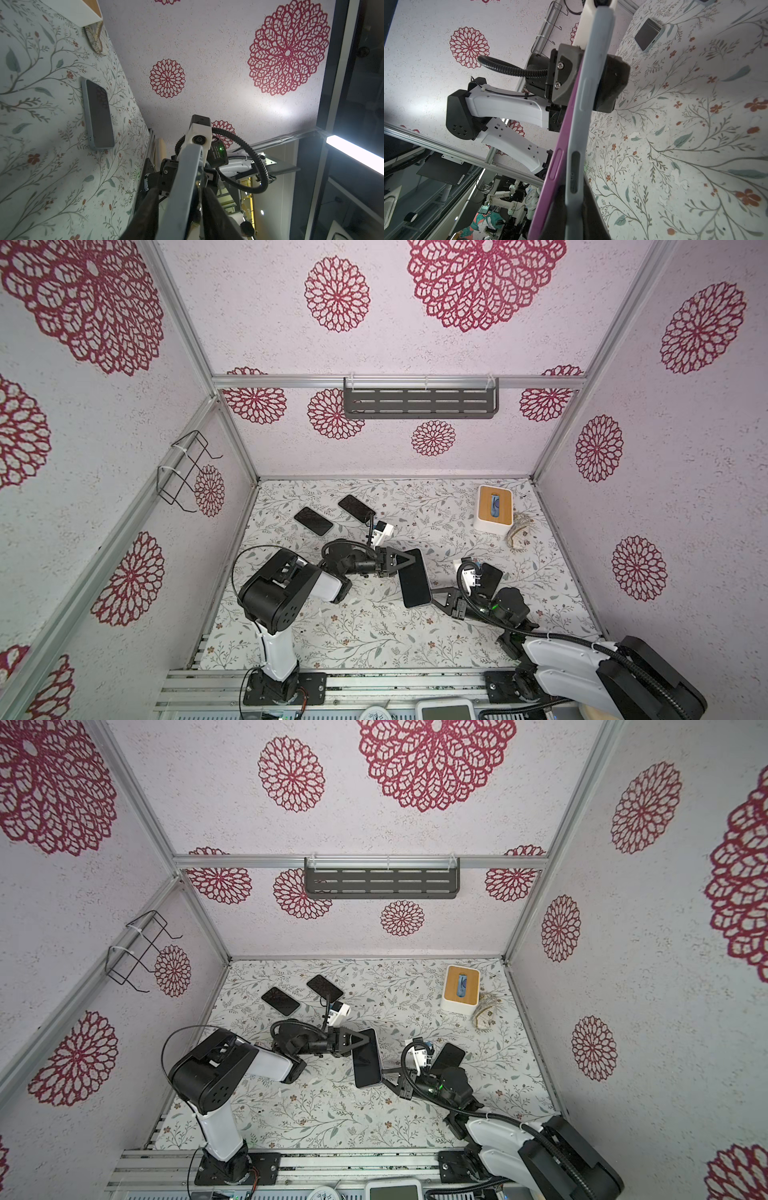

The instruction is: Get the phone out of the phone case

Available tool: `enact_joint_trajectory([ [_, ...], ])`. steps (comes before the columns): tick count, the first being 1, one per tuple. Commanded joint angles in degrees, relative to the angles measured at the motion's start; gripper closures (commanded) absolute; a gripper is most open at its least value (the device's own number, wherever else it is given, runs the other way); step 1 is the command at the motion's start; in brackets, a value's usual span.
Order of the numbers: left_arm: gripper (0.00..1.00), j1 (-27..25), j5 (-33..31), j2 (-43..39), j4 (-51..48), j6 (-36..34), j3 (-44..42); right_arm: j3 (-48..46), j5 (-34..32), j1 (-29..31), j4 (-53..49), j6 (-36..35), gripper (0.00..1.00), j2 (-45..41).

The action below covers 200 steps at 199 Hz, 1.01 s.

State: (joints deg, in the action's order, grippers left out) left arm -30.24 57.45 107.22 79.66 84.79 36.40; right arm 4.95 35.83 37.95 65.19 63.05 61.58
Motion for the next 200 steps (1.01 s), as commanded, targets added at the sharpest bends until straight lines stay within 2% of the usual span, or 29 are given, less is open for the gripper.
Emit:
enact_joint_trajectory([
  [1, 0.54, -0.05, -2.93, 0.15, 0.44, -2.80, 0.01, 0.48, -1.33, 0.19, 1.28, -0.20, 1.00, -2.58],
  [33, 0.45, 0.18, -7.07, -4.04, -9.77, -10.73, -1.07, 0.24, -2.14, 0.19, -0.80, -0.47, 1.00, -3.48],
  [50, 0.34, 0.04, -9.63, -6.87, -17.27, -15.16, -1.07, 0.23, -2.51, 0.19, -0.90, -0.30, 1.00, -3.16],
  [55, 0.24, 0.09, -10.49, -7.57, -19.25, -16.10, -1.07, 0.23, -2.61, 0.19, -0.77, -0.19, 1.00, -3.01],
  [64, 0.15, 0.09, -12.11, -9.00, -22.64, -18.02, -1.24, 0.23, -2.63, 0.19, -0.35, -0.04, 1.00, -2.72],
  [99, 0.00, -0.50, -20.78, -17.31, -42.27, -29.37, -0.27, -0.03, -3.14, 0.19, 0.51, 0.32, 1.00, -1.45],
  [113, 0.02, -1.10, -25.52, -20.70, -50.87, -34.01, 0.46, -0.07, -3.14, 0.19, 1.22, 0.57, 1.00, -0.89],
  [162, 0.03, -5.05, -39.31, -29.25, -72.85, -43.13, 4.39, -0.28, -3.56, 0.10, 2.09, 0.76, 1.00, 0.11],
  [180, 0.03, -8.38, -45.57, -31.40, -79.84, -46.04, 6.57, -0.29, -3.67, 0.10, 1.90, 0.72, 1.00, -0.07],
  [200, 0.03, -14.10, -55.45, -33.76, -88.29, -49.85, 9.78, -0.38, -3.84, 0.10, 1.34, 0.59, 1.00, -0.37],
])
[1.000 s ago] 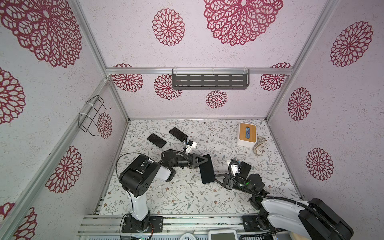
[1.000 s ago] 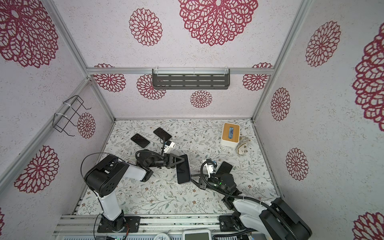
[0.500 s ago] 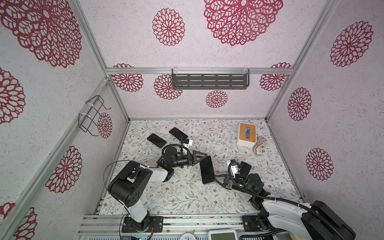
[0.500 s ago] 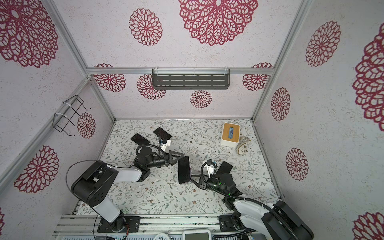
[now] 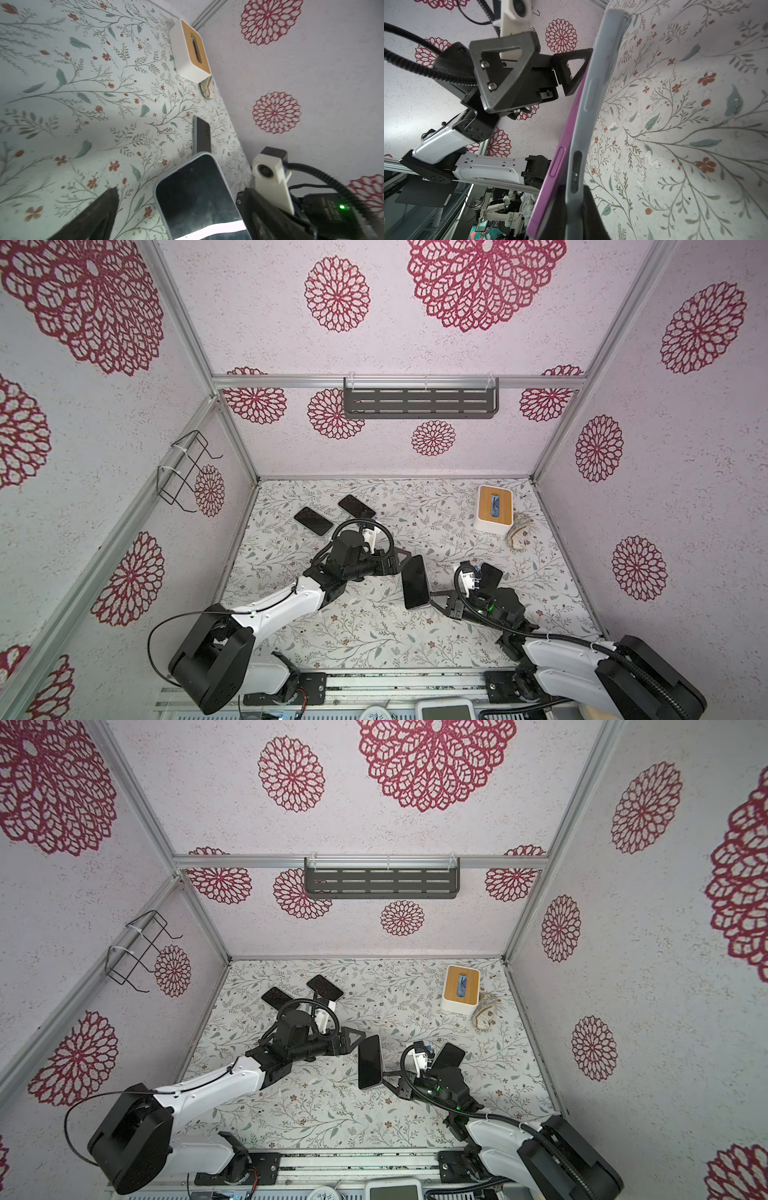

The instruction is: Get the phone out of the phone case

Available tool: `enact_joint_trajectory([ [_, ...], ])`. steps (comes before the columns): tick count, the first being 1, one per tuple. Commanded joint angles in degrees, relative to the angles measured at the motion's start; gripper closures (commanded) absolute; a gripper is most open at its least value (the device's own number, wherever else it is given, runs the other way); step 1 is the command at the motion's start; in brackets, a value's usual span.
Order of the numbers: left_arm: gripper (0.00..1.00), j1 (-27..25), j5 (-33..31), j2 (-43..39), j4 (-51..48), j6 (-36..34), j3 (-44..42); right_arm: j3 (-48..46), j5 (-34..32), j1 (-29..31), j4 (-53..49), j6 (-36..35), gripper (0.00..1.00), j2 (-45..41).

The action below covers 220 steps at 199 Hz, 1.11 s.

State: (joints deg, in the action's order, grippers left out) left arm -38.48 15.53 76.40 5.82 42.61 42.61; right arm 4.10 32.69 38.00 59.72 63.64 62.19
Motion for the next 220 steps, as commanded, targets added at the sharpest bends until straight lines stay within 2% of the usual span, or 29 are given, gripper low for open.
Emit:
enact_joint_trajectory([
  [1, 0.03, -6.15, -14.13, -3.07, -14.71, -7.87, 3.64, 0.47, -0.69, 0.06, 6.81, 0.00, 1.00, -1.00],
  [52, 0.00, -20.77, -29.89, -4.33, -21.91, -21.53, 7.66, 0.31, -0.69, -0.12, 6.55, 0.00, 1.00, -1.21],
  [106, 0.04, -29.55, -36.06, -6.16, -18.64, -29.48, 5.75, 0.03, -0.52, -0.38, 6.89, 0.09, 1.00, -1.13],
  [161, 0.10, -34.50, -39.08, -3.09, -17.78, -33.59, 6.08, -0.05, -0.34, -0.47, 7.05, 0.26, 1.00, -1.07],
  [204, 0.21, -35.24, -41.15, -0.54, -17.38, -33.83, 6.60, -0.06, -0.17, -0.48, 7.42, 0.52, 1.00, -0.95],
  [220, 0.25, -35.61, -44.38, 0.47, -17.60, -34.10, 6.78, -0.06, -0.17, -0.47, 7.49, 0.61, 1.00, -0.92],
])
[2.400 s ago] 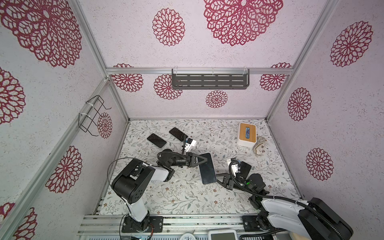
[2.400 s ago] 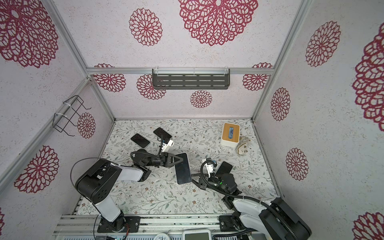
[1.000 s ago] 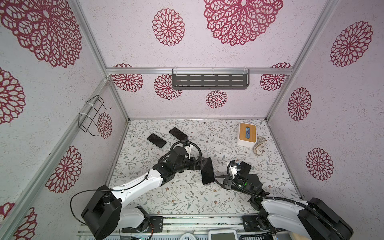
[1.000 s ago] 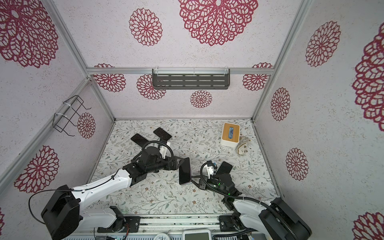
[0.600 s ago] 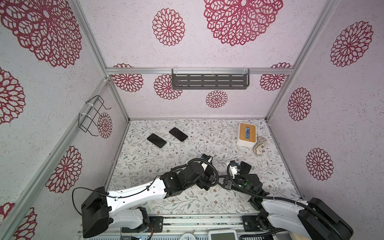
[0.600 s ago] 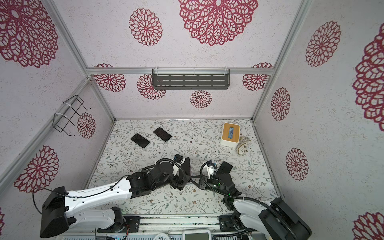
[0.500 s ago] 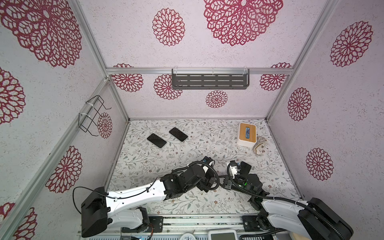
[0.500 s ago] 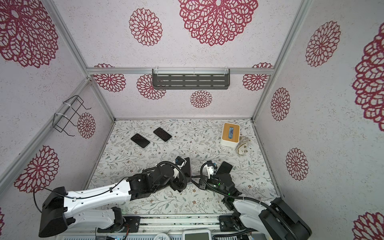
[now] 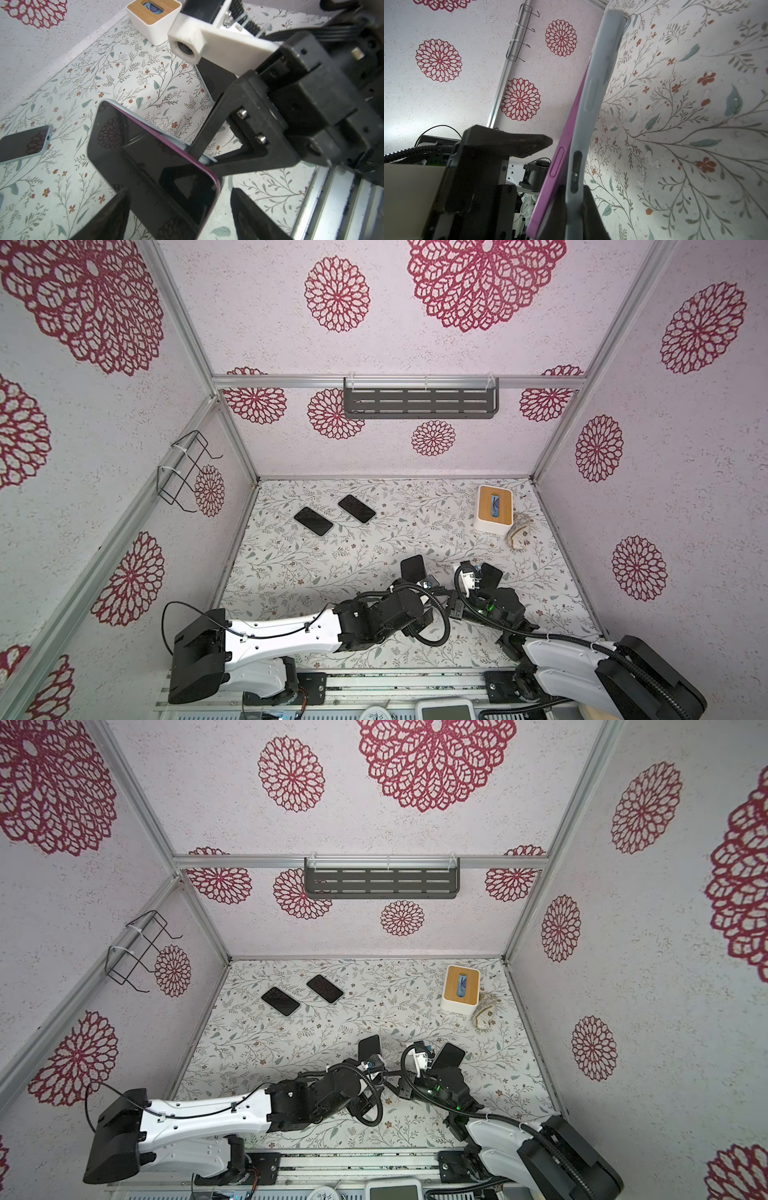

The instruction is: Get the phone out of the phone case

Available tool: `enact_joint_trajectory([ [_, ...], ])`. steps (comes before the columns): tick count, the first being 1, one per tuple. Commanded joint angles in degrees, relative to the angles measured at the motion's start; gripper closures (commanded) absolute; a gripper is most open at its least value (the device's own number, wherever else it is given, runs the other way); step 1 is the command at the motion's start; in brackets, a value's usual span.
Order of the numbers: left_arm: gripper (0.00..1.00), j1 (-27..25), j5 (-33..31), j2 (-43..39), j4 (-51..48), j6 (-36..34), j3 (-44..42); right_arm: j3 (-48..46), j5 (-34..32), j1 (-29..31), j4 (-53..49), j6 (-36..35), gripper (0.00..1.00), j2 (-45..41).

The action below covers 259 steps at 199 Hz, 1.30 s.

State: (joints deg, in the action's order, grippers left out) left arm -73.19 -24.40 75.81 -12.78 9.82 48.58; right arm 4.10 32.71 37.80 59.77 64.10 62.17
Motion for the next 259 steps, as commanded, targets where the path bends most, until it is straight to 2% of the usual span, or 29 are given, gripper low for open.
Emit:
enact_joint_trajectory([
  [1, 0.26, -0.95, -4.70, 1.12, 1.00, -1.35, 0.82, -0.06, -0.15, -0.32, 7.46, 0.15, 1.00, -0.90],
  [52, 0.39, -1.25, -7.40, 2.04, 2.62, -2.14, 0.38, -0.14, 0.07, -0.27, 9.04, 0.93, 1.00, -0.11],
  [170, 0.71, -1.91, -5.79, 3.20, 8.24, -3.24, -1.73, -0.06, 0.60, -0.27, 11.85, 2.44, 1.00, 1.68],
  [198, 0.83, -1.96, -5.84, 3.38, 9.81, -3.08, -2.63, -0.23, 0.68, -0.28, 11.95, 2.52, 1.00, 1.66],
  [259, 0.91, -1.96, -5.13, 3.55, 11.68, -2.64, -3.75, -0.39, 0.69, -0.27, 11.95, 2.62, 1.00, 1.55],
])
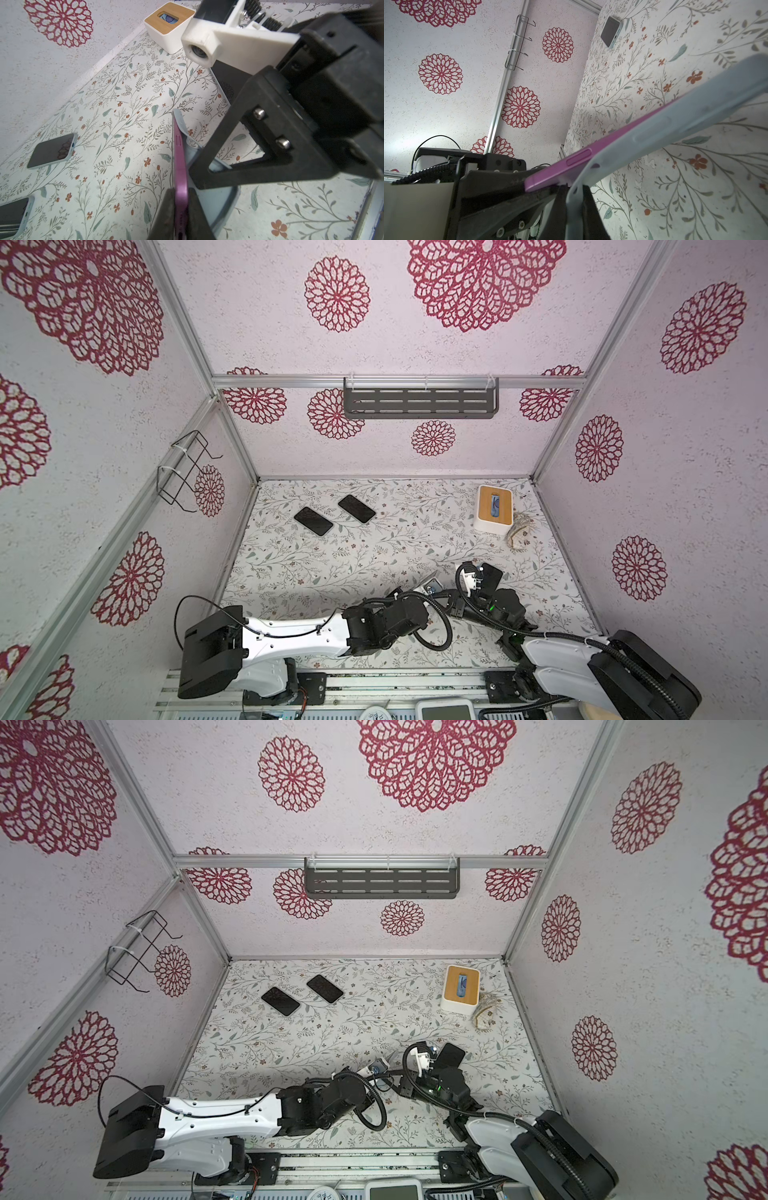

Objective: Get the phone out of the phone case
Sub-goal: 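Lay the black phone flat on the table and open the left gripper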

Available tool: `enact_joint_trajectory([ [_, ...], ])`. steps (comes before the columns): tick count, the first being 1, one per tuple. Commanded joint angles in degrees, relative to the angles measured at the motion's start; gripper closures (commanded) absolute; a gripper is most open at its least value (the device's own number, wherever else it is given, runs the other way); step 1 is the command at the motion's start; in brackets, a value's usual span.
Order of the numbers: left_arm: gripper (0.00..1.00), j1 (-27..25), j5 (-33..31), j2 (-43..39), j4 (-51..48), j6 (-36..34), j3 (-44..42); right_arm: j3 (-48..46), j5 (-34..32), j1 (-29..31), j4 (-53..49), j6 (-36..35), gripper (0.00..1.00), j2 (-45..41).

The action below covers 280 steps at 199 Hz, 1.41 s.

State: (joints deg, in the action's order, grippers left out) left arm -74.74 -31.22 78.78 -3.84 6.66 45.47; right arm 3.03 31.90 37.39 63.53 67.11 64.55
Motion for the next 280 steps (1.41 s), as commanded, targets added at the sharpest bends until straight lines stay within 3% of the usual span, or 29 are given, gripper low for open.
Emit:
enact_joint_trajectory([
  [1, 0.92, -0.45, 1.69, 0.58, 2.72, 0.54, -0.65, 0.67, 1.50, 0.14, 8.19, -0.36, 1.00, -0.83],
  [29, 1.00, -0.40, 1.47, 0.27, 3.27, 0.73, -1.02, 0.58, 1.56, 0.14, 8.02, -0.31, 1.00, -0.90],
  [161, 1.00, -0.24, -7.79, -5.76, 4.93, 1.08, -4.95, 0.58, -1.38, 0.14, -4.39, -3.46, 1.00, -2.87],
  [201, 1.00, -0.24, -11.26, -9.46, 1.89, 1.18, -5.66, 0.79, -3.66, 0.04, -12.56, -5.55, 1.00, -4.41],
  [230, 1.00, -0.23, -14.59, -12.61, -2.78, 2.10, -5.88, 2.61, -8.05, -0.08, -25.96, -9.64, 1.00, -6.87],
  [280, 1.00, -1.18, -20.00, -13.25, -14.60, 8.80, -5.21, 4.88, -11.53, -0.82, -36.55, -12.80, 1.00, -10.06],
])
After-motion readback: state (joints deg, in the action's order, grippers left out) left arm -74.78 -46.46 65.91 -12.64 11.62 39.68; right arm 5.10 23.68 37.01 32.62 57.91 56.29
